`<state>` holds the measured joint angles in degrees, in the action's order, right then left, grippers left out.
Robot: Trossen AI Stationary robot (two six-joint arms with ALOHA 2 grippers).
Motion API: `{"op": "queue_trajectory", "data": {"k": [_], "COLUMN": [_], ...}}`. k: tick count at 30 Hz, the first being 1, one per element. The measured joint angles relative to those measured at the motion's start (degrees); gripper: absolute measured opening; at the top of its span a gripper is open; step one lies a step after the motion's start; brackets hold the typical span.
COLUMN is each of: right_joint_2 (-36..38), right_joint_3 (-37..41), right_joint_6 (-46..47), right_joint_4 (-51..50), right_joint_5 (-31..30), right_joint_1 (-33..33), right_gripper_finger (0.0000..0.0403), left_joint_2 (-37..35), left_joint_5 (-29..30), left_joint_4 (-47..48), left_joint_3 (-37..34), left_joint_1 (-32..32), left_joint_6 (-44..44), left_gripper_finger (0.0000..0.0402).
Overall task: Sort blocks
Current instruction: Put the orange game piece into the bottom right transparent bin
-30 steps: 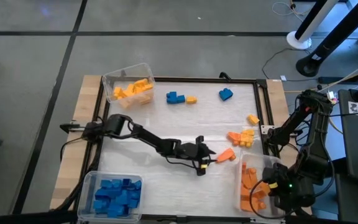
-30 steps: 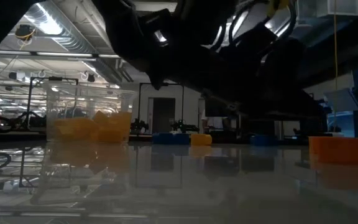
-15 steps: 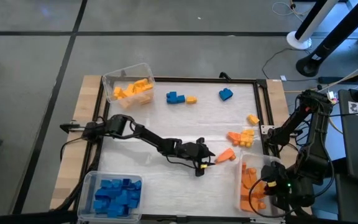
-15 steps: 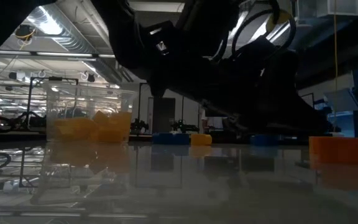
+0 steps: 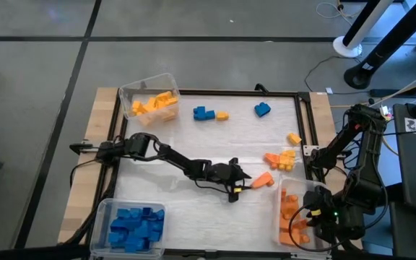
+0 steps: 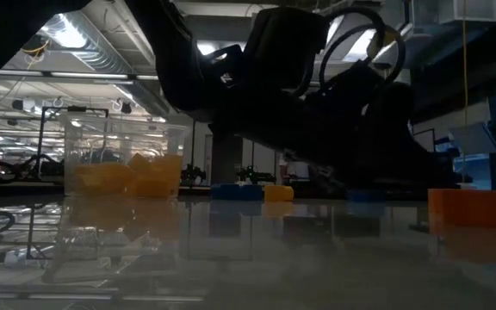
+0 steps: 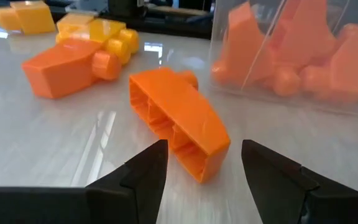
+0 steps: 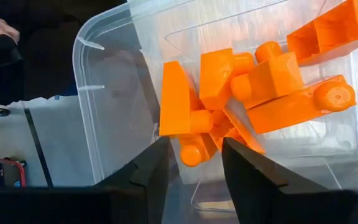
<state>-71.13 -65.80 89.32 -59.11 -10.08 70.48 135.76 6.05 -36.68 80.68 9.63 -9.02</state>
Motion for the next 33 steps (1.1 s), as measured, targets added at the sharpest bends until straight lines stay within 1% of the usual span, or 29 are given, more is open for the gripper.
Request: {"op": "queue_trajectory", "data": {"k": [6, 16, 20, 22, 24, 26, 33], "right_joint_2": [0.00, 0.00, 0.00, 0.00, 0.00, 0.00, 0.00], "right_joint_3": [0.00, 0.00, 0.00, 0.00, 0.00, 0.00, 0.00], "right_joint_6": [0.00, -0.02, -0.02, -0.02, -0.02, -0.04, -0.02], "right_joint_4": [0.02, 0.17, 0.14, 0.00, -0.25, -0.85, -1.51], "right_joint_5": [0.01, 0.01, 0.01, 0.01, 0.01, 0.01, -0.01], "right_joint_1": [0.00, 0.00, 0.00, 0.00, 0.00, 0.00, 0.00], "right_gripper_finger": [0.0147, 0.0147, 0.0147, 0.0147, 0.0147, 0.0147, 0.0147], "left_joint_2": [0.53, 6.40, 7.34, 7.34, 7.34, 7.34, 7.34], "left_joint_5": [-0.07, -0.13, -0.09, -0.16, -0.02, -0.02, -0.13], "left_joint_4": [-0.73, -0.53, -0.59, 0.18, 0.32, 0.19, -0.10], "left_joint_3": [0.19, 6.33, 6.91, 6.95, 6.95, 6.93, 6.91], "left_joint_1": [0.11, 0.11, 0.13, 0.11, 0.12, 0.11, 0.14], "left_joint_6": [0.00, 0.04, 0.68, 1.22, 2.47, 3.21, 3.39], "left_gripper_finger": [0.0196, 0.0196, 0.0195, 0.0188, 0.0169, 0.0141, 0.0023]}}
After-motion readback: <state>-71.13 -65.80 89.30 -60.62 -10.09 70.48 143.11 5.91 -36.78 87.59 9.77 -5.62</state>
